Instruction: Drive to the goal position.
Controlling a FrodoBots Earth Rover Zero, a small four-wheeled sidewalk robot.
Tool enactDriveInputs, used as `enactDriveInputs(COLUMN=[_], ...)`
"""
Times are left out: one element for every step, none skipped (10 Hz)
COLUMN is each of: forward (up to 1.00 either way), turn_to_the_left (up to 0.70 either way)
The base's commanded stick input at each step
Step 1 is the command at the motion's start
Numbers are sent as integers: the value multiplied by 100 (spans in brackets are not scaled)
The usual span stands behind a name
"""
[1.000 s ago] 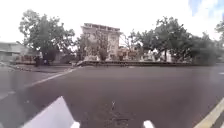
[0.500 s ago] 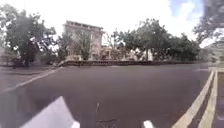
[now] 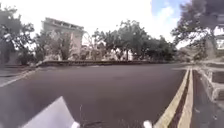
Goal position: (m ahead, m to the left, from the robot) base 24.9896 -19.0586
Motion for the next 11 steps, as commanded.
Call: enactDriveInputs(forward=[0,0,0,0,0,0,0,0,0,0,0], turn_to_the_left=[-45,-45,-45,-45,-30,-14,0,0,0,0,0])
